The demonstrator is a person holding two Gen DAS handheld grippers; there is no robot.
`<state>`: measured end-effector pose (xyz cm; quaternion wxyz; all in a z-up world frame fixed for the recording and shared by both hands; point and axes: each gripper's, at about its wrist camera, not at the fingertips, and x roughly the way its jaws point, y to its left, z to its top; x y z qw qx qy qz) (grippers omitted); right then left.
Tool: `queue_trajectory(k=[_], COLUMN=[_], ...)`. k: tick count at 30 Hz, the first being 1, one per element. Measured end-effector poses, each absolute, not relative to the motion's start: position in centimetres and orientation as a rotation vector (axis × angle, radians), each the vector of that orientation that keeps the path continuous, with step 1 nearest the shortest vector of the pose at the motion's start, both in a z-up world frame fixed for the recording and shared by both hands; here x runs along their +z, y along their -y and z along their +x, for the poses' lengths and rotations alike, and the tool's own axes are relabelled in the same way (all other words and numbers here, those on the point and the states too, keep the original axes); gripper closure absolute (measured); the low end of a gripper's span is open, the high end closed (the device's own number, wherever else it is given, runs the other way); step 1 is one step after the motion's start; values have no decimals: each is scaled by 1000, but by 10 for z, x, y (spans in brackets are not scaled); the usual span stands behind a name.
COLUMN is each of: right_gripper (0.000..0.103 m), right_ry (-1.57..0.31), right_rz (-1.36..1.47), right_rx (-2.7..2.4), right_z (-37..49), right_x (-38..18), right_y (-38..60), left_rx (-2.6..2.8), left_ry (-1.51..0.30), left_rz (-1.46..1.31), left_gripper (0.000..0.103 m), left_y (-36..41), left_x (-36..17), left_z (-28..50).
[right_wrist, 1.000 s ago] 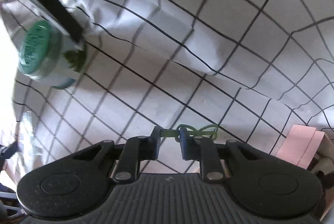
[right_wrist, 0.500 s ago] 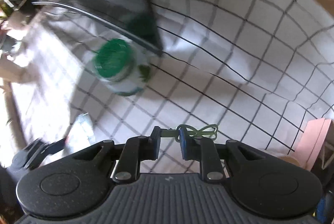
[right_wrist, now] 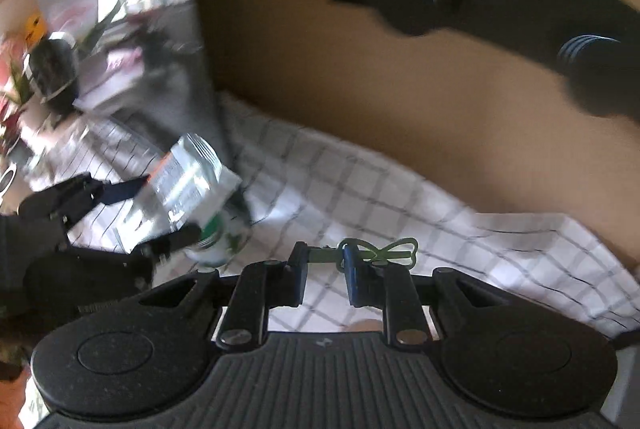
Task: Organize soft objects
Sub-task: 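Carry the packet and green twist tie over the pink box with both tools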
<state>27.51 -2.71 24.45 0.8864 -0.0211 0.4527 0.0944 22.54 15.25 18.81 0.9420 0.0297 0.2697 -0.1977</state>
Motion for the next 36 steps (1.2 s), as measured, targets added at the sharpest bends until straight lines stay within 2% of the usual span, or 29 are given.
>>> queue_trajectory(k=[7,17,23,26,28,31,36], right_gripper=[84,84,84,84,84,84,84], right_ry=[-892,-868,-879,-902,-920,-962,-1035], right_rz=[19,126,183,224,251,319,413], right_rx=[62,-69,-84,-92,-104,-126,-183], right_z=[242,205,198,204,210,221,232], right_x=[257,255,245,231,219,194,145], right_y=[103,169,185,191,195,206,225], left_rx=[-513,-747,-838,-888,-916,-877,-846], left_ry=[-566,-645,-699,-699,-785,-882,-767], left_rz=[85,100,86,19,-13,93,183], left_gripper=[23,23,22,22,21,21,21], left_y=[-78,33,75,91,103,125,129], left_x=[195,166,142,126,105,80,78], left_z=[233,215,210,211,213,213,193])
